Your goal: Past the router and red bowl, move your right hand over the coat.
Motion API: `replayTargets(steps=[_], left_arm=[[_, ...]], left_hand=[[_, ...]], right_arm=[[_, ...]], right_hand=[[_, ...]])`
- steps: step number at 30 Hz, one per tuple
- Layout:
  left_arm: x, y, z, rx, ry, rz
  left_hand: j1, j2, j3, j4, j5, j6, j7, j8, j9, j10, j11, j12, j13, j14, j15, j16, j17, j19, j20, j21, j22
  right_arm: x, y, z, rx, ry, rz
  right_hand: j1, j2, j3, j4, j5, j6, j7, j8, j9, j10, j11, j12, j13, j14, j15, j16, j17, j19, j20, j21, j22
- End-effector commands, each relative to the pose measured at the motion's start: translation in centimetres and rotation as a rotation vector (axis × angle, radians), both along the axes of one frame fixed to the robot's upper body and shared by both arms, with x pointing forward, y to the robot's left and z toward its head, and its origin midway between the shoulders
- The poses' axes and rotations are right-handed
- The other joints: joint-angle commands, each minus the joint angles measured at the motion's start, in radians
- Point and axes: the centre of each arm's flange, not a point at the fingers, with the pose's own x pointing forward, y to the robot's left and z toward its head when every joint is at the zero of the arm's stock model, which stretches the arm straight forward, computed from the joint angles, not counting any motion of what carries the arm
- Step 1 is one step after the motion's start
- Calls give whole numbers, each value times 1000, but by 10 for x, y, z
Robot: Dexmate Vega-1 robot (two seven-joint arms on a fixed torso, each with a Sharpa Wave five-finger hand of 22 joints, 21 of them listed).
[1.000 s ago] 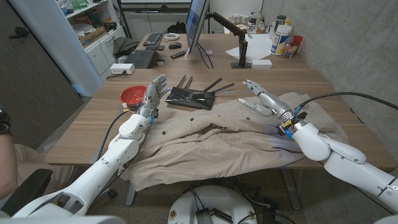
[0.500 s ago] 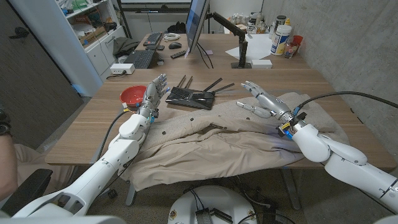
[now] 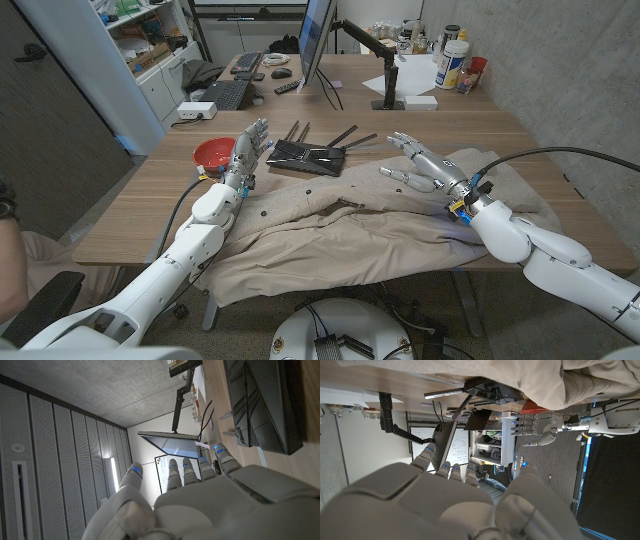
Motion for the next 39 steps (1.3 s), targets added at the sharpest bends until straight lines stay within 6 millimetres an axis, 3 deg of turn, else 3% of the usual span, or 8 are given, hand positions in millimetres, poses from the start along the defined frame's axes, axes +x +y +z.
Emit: replayTargets(steps=[1, 18, 39], left_arm=[[-1, 1, -1, -12, -2, 11], [-1, 0, -1, -9, -3, 11], [-2, 0, -1, -6, -3, 12]], left_hand=[[-8, -2, 0, 2, -1, 2, 2, 4, 4, 7, 9, 5, 0, -11, 2, -3, 3, -2, -4, -4, 5], [-11, -3, -1, 3, -1, 4, 3, 5, 4, 0, 7, 3, -1, -11, 3, -1, 3, -3, -5, -11, 5], [-13, -3, 0, 3, -1, 5, 3, 5, 4, 1, 6, 4, -1, -12, 4, 0, 3, -1, -5, -18, 5]], right_arm=[[-2, 6, -3, -50, -3, -29], [-5, 12, -8, -96, -11, -41], [-9, 19, -13, -142, -8, -34]], right_hand=[[12, -1, 1, -8, 2, -24, -5, 0, 2, -32, 0, -4, 3, -100, 7, -1, 1, -21, 1, -2, 1], [3, 7, -5, -9, -1, -49, -6, 4, 3, -82, 2, 1, 4, -129, 10, 8, 5, -46, -6, 2, 1], [0, 8, -9, -11, -1, -63, -12, 3, 4, -89, 0, 4, 4, -137, 15, 10, 5, -59, -6, 1, 1]])
